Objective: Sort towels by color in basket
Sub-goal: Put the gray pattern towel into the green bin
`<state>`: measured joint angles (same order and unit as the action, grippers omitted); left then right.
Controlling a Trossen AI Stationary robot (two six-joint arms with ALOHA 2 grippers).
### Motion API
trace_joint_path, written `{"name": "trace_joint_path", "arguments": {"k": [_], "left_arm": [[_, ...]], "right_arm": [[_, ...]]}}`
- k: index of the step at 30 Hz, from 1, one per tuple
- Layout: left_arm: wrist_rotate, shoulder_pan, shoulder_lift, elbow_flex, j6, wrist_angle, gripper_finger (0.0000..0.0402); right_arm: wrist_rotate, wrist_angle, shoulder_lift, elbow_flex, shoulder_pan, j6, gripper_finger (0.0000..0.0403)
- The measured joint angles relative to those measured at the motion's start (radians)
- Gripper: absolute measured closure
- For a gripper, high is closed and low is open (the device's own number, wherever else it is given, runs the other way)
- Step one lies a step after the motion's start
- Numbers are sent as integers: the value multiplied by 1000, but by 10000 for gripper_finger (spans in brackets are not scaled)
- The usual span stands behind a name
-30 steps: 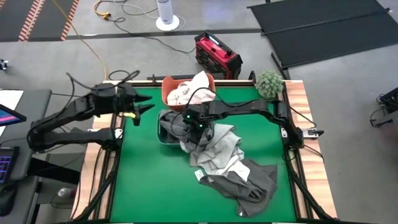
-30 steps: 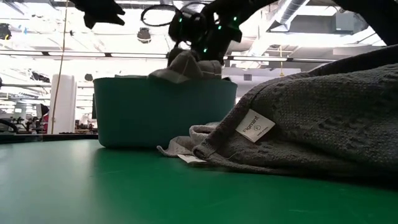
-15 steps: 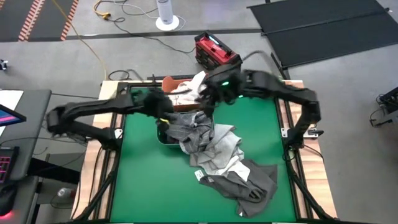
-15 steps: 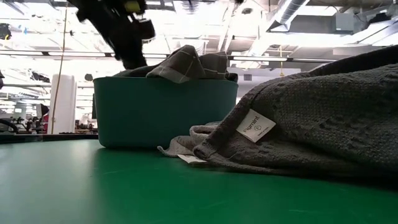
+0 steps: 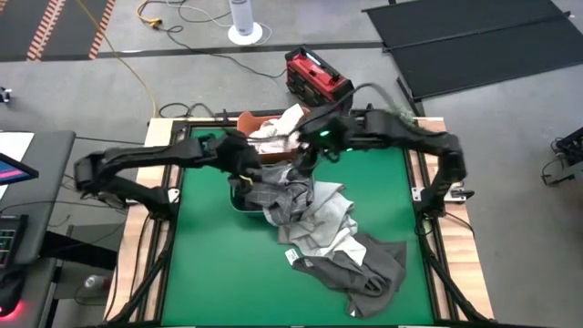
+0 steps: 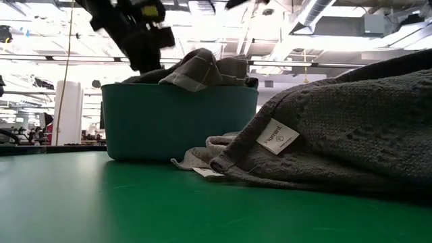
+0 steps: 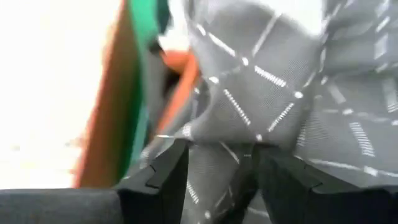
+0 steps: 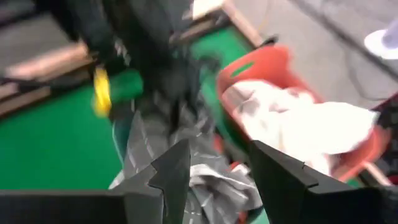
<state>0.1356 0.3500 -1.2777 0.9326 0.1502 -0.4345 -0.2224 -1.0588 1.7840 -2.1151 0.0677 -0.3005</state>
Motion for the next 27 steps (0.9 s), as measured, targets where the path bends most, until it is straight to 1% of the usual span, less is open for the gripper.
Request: {"name": "trace_joint_path", "arguments": {"k": [2, 4, 6, 10, 12, 14, 17, 21, 24, 27], "left_arm": [[-11, 1, 82, 0, -2, 0, 235], [-35, 1, 169, 0, -12, -6, 235], [-71, 1, 256, 0, -37, -14, 235], [-132, 1, 413, 0, -112, -26, 235], [-135, 1, 479, 0, -139, -28, 235], [-135, 0, 534, 0, -161, -35, 235], [-135, 0, 592, 0, -196, -75, 235], [-123, 0, 635, 0, -221, -138, 235], [-84, 0, 639, 0, -225, -180, 235], [-66, -1, 619, 0, -192, -228, 235]], "right_arm": [[68, -1, 55, 1, 0, 16, 210], [148, 1, 112, 1, -3, 20, 210], [207, 2, 171, 1, -13, 43, 210], [227, 6, 288, 1, -31, 131, 210], [231, 12, 350, 1, -34, 162, 210], [271, 25, 411, 1, -30, 189, 210], [329, 54, 497, 1, -25, 196, 210], [341, 44, 573, -2, -25, 197, 210], [358, 29, 587, -3, -18, 188, 210], [371, 15, 567, 0, -9, 169, 210]]}}
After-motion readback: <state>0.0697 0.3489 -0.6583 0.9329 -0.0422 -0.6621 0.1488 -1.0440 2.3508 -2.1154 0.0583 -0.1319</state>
